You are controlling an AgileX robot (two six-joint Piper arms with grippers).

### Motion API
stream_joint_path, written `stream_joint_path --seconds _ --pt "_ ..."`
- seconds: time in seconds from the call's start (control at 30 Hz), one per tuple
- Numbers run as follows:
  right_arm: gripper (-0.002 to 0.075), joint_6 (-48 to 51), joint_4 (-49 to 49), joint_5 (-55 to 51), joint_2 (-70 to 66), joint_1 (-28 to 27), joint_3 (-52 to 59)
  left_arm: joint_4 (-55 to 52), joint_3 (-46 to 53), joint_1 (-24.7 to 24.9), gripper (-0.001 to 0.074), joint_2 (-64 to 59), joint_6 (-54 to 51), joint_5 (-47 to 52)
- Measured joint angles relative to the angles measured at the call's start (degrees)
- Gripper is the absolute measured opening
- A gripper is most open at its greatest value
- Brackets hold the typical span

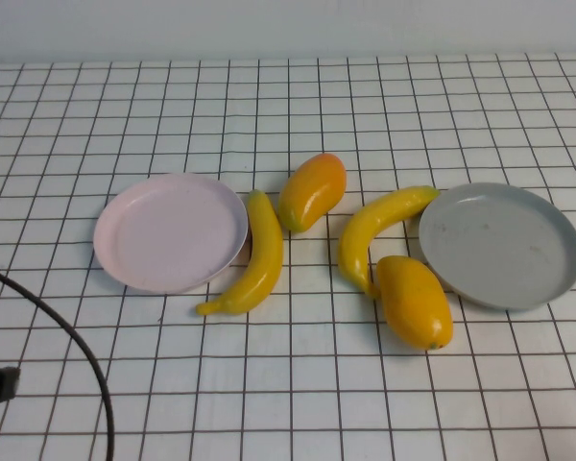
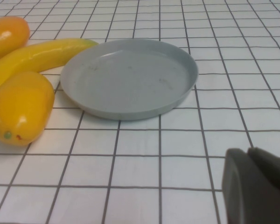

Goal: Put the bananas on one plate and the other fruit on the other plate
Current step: Put one type of fruit in the left plate

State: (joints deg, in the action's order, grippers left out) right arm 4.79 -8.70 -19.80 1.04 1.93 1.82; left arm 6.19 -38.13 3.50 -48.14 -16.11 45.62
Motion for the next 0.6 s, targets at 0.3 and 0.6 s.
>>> stream_joint_path --seconds 0.3,0.6 --pt "-0.0016 0.0 0.0 0.0 0.0 0.0 0.0 -9.0 -7.3 14.5 0.0545 -13.4 10.6 1.9" --pt "-0.0016 0.0 0.0 0.0 0.0 0.0 0.0 -9.8 -24.9 26.6 0.0668 -31.1 16.6 5.0"
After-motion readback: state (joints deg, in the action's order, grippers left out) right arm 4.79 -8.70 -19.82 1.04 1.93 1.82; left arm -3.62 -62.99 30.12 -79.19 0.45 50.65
